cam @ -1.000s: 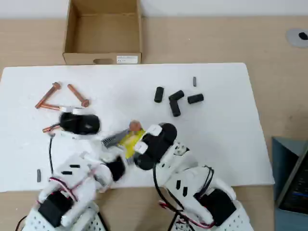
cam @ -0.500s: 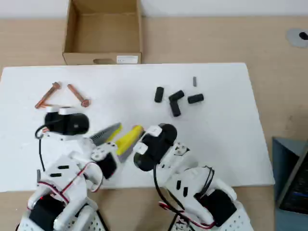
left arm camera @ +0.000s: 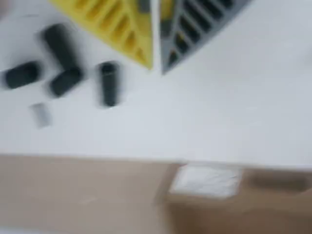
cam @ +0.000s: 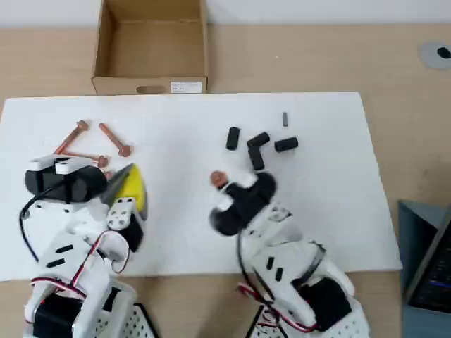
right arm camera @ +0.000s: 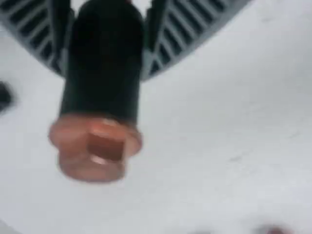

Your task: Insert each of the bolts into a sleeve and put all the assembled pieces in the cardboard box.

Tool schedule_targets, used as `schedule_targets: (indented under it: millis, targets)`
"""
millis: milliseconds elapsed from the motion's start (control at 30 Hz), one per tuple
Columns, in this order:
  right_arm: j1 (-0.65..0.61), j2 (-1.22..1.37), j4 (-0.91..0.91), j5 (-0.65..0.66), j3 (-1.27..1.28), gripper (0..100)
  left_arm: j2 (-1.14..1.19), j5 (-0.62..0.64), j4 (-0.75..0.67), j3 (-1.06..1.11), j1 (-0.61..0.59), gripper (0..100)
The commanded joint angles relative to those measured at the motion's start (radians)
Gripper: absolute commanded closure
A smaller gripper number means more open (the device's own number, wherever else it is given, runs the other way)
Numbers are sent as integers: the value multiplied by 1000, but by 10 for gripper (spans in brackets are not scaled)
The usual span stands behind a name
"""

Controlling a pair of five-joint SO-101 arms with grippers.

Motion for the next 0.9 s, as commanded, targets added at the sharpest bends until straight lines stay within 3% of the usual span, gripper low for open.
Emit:
schedule_targets:
  millis: [0, 167, 433, 667, 867]
  targets:
    - [94, -102, 78, -38, -139, 989, -4, -44, 84, 31, -84, 998]
    - [137, -13, 203, -44, -291, 989, -4, -55, 163, 160, -181, 998]
    - [136, 475, 189, -84, -604, 989, -4, -66, 120, 334, -313, 998]
    - [136, 826, 20, -77, -802, 989, -4, -218, 52, 453, -376, 998]
    - [136, 1109, -147, -72, -934, 989, -4, -244, 21, 491, -419, 998]
